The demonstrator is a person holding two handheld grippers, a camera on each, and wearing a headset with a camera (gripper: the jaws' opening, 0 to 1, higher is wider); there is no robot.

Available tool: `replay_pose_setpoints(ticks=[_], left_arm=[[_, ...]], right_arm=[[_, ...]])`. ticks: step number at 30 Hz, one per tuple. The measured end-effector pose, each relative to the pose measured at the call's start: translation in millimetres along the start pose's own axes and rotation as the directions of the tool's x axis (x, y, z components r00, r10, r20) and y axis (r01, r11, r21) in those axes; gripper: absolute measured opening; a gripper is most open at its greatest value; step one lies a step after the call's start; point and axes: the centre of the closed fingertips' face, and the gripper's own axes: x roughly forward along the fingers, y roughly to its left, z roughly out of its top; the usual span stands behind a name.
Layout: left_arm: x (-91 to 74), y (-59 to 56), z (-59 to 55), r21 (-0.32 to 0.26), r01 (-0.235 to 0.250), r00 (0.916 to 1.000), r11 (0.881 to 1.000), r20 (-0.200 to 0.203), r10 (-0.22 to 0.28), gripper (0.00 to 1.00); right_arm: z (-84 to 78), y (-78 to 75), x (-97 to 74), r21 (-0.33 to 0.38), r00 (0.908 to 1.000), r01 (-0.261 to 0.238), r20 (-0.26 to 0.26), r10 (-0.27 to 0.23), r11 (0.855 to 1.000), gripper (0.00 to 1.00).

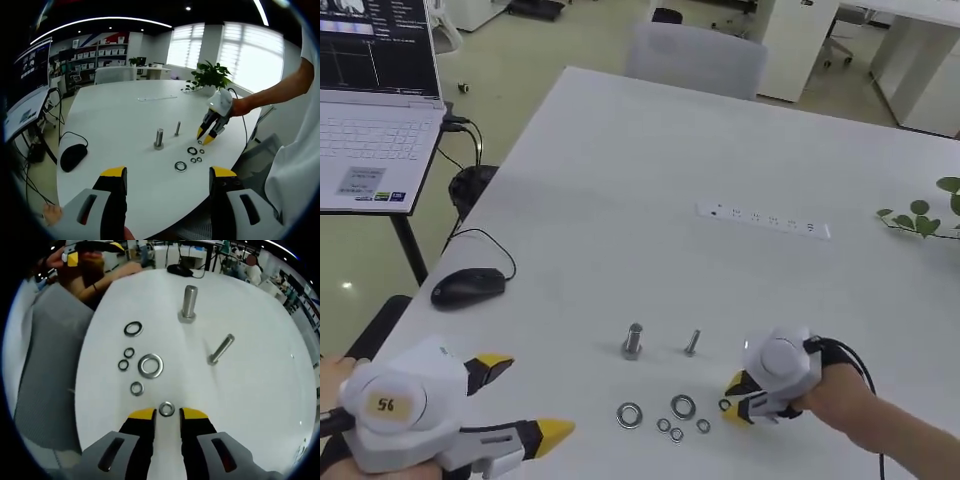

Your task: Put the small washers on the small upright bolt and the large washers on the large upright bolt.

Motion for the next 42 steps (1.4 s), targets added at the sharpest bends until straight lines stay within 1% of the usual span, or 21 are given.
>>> replay_pose_setpoints(ticks=[10,17,23,25,31,33,34,35,38,42], left_arm=[[3.1,-2.3,4.8,0.007,0.004,1.0,1.0,0.006,-0.004,0.66],[4.1,-3.0,4.7,0.025,0.005,1.0,1.0,-0.002,-0.005,0.66],[3.2,-3.5,4.4,0.024,0.003,1.0,1.0,-0.001,-0.003,0.65],[3.0,-3.5,4.3,0.026,0.004,1.0,1.0,-0.002,-0.004,0.65],[2.8,-3.4,4.7,0.026,0.004,1.0,1.0,0.0,-0.004,0.65],[2.9,-3.3,4.8,0.025,0.004,1.0,1.0,0.001,-0.004,0.65],[3.1,-3.7,4.8,0.026,0.005,1.0,1.0,0.0,-0.005,0.65],[3.3,-3.9,4.7,0.027,0.006,1.0,1.0,-0.001,-0.006,0.65],[3.9,-4.4,5.5,0.027,0.01,0.9999,1.0,0.001,-0.01,0.65],[4.6,-5.6,6.8,0.031,0.012,0.9999,0.999,0.003,-0.012,0.65]], right_arm=[[0.4,3.4,0.9,-0.014,1.0,-0.002,0.0,0.002,1.0,0.16],[0.7,3.6,0.9,0.031,0.9999,0.016,0.005,-0.016,0.999,0.15],[1.3,4.4,0.0,0.056,0.9993,0.037,-0.001,-0.037,0.998,0.15],[0.7,3.2,0.8,0.085,0.9994,0.035,0.003,-0.036,0.996,0.15],[1.8,5.3,0.2,0.11,0.9995,0.029,0.01,-0.03,0.993,0.15],[1.8,5.6,0.3,0.101,0.9993,0.034,0.011,-0.036,0.994,0.15],[1.9,5.6,0.4,0.042,0.9993,0.037,0.004,-0.037,0.998,0.15],[1.4,6.2,0.6,0.027,0.9993,0.037,-0.001,-0.037,0.999,0.15],[1.6,6.4,1.3,0.036,0.9996,0.026,-0.006,-0.026,0.999,0.16],[1.4,6.4,1.7,0.009,0.9999,0.016,-0.001,-0.016,1.0,0.17]])
